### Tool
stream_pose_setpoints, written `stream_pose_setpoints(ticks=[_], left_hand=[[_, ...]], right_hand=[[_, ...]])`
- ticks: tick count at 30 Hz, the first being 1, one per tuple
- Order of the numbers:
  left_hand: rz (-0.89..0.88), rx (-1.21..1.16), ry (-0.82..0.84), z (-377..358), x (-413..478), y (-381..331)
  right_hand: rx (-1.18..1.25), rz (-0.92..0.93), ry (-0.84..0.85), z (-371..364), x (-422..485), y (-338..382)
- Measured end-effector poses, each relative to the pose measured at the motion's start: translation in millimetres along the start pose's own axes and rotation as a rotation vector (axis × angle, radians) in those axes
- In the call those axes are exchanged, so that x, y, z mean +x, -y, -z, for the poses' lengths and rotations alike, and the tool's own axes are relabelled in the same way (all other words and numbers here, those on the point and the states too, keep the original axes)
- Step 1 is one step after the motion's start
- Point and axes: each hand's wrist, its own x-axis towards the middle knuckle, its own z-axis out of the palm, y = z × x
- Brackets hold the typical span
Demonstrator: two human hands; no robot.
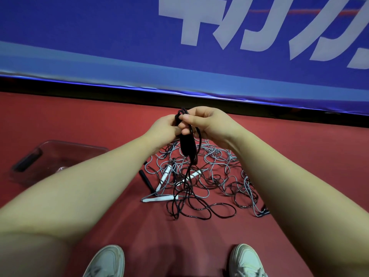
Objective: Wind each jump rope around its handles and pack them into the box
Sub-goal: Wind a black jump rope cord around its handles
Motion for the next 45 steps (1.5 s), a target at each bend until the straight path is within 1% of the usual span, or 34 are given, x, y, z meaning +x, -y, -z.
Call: stream_pose_setpoints(ticks=[6, 9, 11, 14, 16, 17, 18, 20, 21, 22, 23, 25, 26, 28, 30, 35, 40, 45], left_hand=[[-0.008, -0.007, -0.011, -1.3, -1.2, -1.0], [-0.044, 0.052, -0.095, -1.9, 0.8, -2.7], [-0.06, 0.099, -0.202, 0.9, 4.4, -4.2], [-0.069, 0.157, -0.341, 11.2, 6.8, -7.8], [-0.059, 0.182, -0.377, 19.1, 5.5, -9.3], [-0.054, 0.197, -0.383, 22.3, 4.5, -9.0], [-0.049, 0.213, -0.387, 25.2, 3.6, -8.8], [-0.051, 0.229, -0.379, 28.7, 2.7, -7.8], [-0.055, 0.224, -0.367, 29.9, 2.7, -7.8], [-0.059, 0.213, -0.351, 30.6, 2.9, -8.2], [-0.061, 0.204, -0.334, 31.0, 3.1, -9.4], [-0.068, 0.184, -0.311, 31.8, 4.4, -11.3], [-0.07, 0.161, -0.304, 31.9, 4.7, -12.4], [-0.052, 0.078, -0.282, 31.8, 3.8, -14.2], [-0.022, -0.025, -0.25, 31.4, 1.9, -15.7], [0.052, -0.217, -0.214, 33.0, -2.3, -22.3], [0.12, -0.208, -0.122, 35.5, -7.0, -20.3], [0.094, -0.194, -0.102, 35.8, -8.5, -21.4]], right_hand=[[-0.022, 0.022, 0.057, 3.9, -4.7, -1.9], [0.005, 0.003, 0.087, 7.1, -4.7, -3.9], [-0.005, -0.019, 0.119, 10.2, -4.8, -4.4], [-0.098, -0.073, 0.148, 16.8, -5.4, -11.9], [-0.165, -0.152, 0.146, 23.4, -7.1, -24.8], [-0.248, -0.185, 0.151, 26.9, -8.6, -32.7], [-0.381, -0.205, 0.157, 30.5, -10.3, -39.8], [-0.643, -0.209, 0.14, 34.5, -12.4, -46.6], [-0.676, -0.201, 0.104, 34.5, -12.2, -46.8], [-0.622, -0.19, 0.066, 34.1, -10.7, -47.5], [-0.511, -0.175, 0.047, 33.0, -9.1, -47.7], [-0.324, -0.178, 0.066, 29.1, -3.6, -51.7], [-0.311, -0.2, 0.097, 25.8, -1.3, -56.5], [-0.393, -0.23, 0.163, 16.1, 1.6, -66.2], [-0.486, -0.21, 0.177, 7.5, 5.4, -75.8], [-0.405, -0.115, 0.09, -3.3, 11.3, -83.2], [-0.405, -0.053, 0.039, -8.3, 12.4, -84.6], [-0.468, -0.028, 0.049, -12.5, 13.8, -78.9]])
